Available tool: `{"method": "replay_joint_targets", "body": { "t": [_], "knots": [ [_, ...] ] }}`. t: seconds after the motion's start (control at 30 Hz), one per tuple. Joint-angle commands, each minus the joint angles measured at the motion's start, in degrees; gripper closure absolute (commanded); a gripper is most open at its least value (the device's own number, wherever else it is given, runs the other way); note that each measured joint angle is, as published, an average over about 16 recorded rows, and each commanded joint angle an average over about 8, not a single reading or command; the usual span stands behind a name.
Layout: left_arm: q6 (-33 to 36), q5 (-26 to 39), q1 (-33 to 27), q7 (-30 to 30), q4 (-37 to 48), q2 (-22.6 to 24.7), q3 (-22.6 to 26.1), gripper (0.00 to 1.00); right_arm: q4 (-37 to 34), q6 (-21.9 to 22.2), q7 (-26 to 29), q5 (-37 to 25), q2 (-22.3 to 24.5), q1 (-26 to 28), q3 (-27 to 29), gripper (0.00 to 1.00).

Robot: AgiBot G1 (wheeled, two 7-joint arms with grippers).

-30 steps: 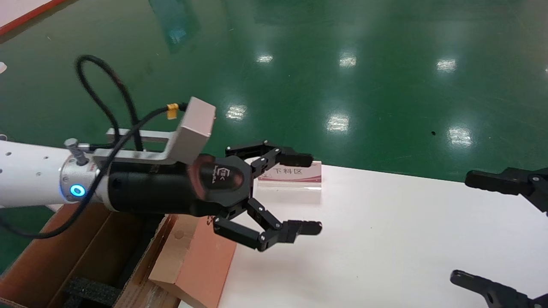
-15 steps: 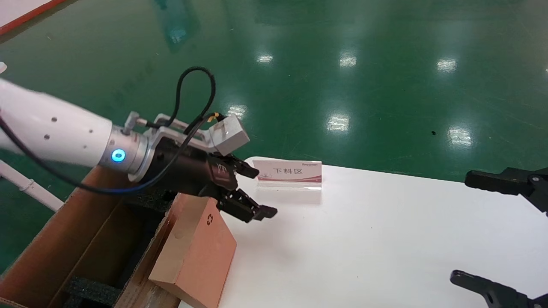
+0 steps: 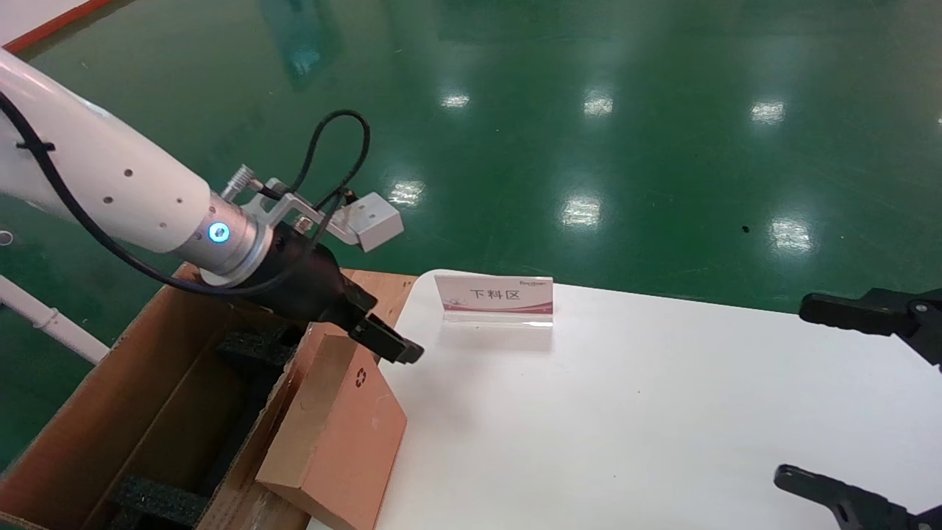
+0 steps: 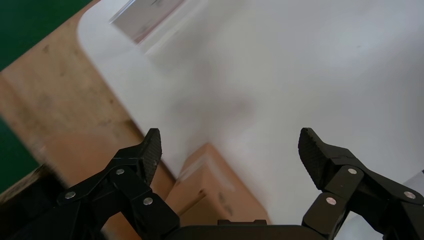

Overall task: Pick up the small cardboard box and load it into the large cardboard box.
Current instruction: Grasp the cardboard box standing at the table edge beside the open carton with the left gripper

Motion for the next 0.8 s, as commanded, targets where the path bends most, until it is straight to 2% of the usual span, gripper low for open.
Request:
{"method": "replay_joint_targets", "body": {
  "t": [0.03, 0.5, 0.8],
  "knots": [
    [0.1, 0.3, -2.0, -2.0, -0.1, -0.1, 2.3, 0.00, 0.0, 0.0, 0.0, 0.0, 0.0, 0.0, 0.0, 0.00],
    [0.4, -5.1, -14.9, -10.9, -0.1, -0.5, 22.7, 0.00, 0.0, 0.0, 0.0, 0.0, 0.0, 0.0, -0.1, 0.00],
    [-0.1, -7.2, -21.5, -15.8, -0.1, 1.2, 35.5, 0.00, 0.0, 0.0, -0.1, 0.1, 0.0, 0.0, -0.1, 0.00]
  ]
}}
